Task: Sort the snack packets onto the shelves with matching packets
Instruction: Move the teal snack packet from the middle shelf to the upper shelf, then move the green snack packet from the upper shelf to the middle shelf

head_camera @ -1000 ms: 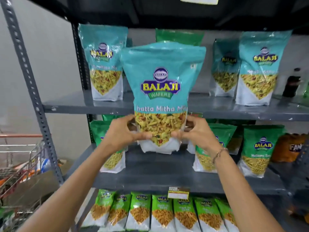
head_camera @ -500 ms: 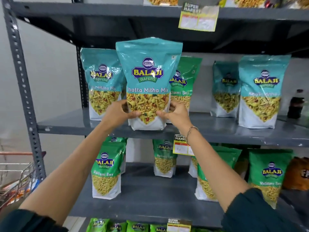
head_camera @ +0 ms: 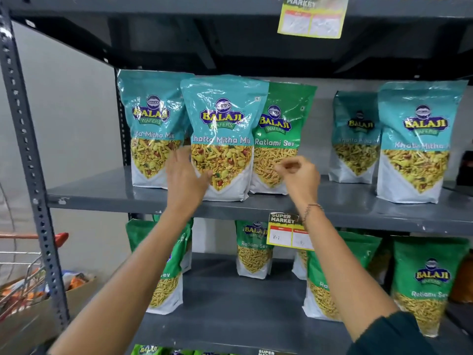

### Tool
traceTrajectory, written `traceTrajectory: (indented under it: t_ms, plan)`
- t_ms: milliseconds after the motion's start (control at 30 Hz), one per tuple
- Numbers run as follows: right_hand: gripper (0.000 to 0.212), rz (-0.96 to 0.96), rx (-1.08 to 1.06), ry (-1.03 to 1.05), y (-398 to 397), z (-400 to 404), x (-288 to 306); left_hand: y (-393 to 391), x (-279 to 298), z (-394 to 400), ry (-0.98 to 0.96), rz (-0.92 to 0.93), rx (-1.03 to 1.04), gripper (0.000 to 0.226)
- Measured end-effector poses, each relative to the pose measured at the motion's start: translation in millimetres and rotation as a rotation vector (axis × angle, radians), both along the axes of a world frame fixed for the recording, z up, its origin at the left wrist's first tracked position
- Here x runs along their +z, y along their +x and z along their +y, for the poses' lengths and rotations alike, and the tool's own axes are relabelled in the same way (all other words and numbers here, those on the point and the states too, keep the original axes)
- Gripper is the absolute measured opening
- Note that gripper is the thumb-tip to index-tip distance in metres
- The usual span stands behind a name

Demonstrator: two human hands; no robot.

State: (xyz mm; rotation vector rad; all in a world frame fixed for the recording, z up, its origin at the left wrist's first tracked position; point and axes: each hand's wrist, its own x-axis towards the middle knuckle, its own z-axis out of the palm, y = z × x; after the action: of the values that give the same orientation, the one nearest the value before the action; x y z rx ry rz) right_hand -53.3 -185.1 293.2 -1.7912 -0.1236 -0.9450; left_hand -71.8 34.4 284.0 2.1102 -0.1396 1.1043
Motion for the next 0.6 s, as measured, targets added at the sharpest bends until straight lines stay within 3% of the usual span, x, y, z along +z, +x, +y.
traceTrajectory:
  t_ms: [33, 100, 200, 267, 300, 333, 433, 500, 600]
  plan:
    - [0.039, 0.017, -0.009, 0.042, 4.9, -14.1, 1.1, -8.3, 0.9, -15.2, -0.019, -0.126, -0.028, 0.049]
    - [0.073, 0.159, 0.066, 0.081, 16.3, -34.6, 3.8, -19.0, 7.0, -48.5, -0.037, -0.157, -0.195, 0.032]
    - [0.107, 0.387, 0.334, 0.114, 23.5, -37.9, 8.1, -9.8, 8.4, -93.7, 0.119, 0.076, -0.341, 0.038]
    - [0.124, 0.411, 0.431, 0.136, 30.0, -38.5, 7.2, -2.5, 0.8, -114.6, 0.199, 0.191, -0.386, 0.052]
    - [0.124, 0.413, 0.429, 0.136, 37.2, -41.3, 5.1, -0.1, -4.5, -122.3, 0.206, 0.211, -0.411, 0.056]
    - [0.110, 0.402, 0.417, 0.131, 39.2, -41.5, 5.1, 1.7, -8.7, -128.8, 0.202, 0.222, -0.429, 0.060]
    - [0.049, 0.367, 0.335, 0.088, 42.0, -43.4, 4.2, 11.0, -15.8, -141.9, 0.215, 0.357, -0.408, 0.088]
    - [0.038, 0.349, 0.297, 0.107, 40.5, -49.4, 4.0, 22.6, -16.0, -147.9, 0.220, 0.453, -0.375, 0.095]
    - [0.038, 0.333, 0.266, 0.108, 33.5, -68.0, 4.1, 30.2, -6.8, -154.7, 0.112, 0.526, -0.382, 0.097]
